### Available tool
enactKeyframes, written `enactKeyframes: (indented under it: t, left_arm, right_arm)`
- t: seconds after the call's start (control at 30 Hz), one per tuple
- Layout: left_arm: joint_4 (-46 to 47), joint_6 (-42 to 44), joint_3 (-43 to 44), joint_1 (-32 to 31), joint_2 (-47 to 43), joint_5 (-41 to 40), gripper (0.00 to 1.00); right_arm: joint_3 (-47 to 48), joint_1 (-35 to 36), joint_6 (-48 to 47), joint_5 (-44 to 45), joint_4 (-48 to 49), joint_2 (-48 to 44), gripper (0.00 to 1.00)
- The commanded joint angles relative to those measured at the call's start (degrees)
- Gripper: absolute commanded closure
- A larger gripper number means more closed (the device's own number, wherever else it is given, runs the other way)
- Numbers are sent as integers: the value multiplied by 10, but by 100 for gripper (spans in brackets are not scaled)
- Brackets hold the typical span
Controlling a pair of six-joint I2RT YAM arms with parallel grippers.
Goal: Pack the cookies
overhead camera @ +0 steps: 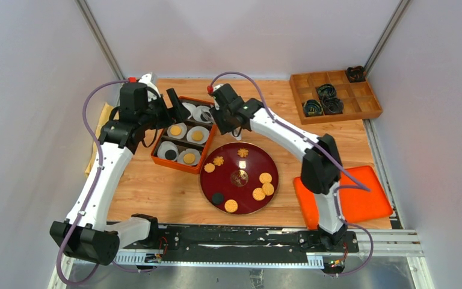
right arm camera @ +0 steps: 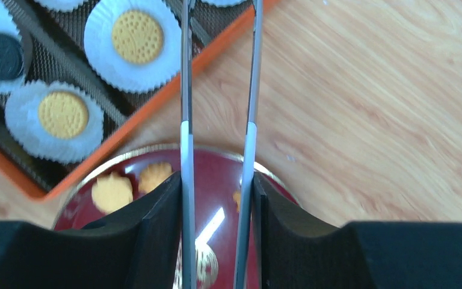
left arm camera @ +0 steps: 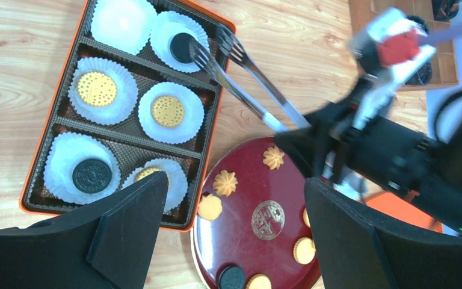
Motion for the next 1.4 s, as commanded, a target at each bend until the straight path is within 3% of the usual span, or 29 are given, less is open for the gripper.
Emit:
enactKeyframes:
  t: [0.0,0.27,0.57,0.9,1.37]
  left_arm:
    - [8,1,0,-1,-18,6,11]
    - [8,-8,-17,-1,-27,8,10]
    - [7,-17,-29,-4,-40,13,10]
    - [-2,-27,-32,-5,-50,16,10]
    - [-8,-23,-34,-5,-55,12,10]
  right_arm:
    - [-83,8,10,2,27,-145,82]
    - [-338,80,48,32,19,-360,79]
    - [-494,277,148,80,-88,-513,75]
    - [-534,388,245,75,-145,-514,71]
    - [-489,418,232,97,-139,-423,66]
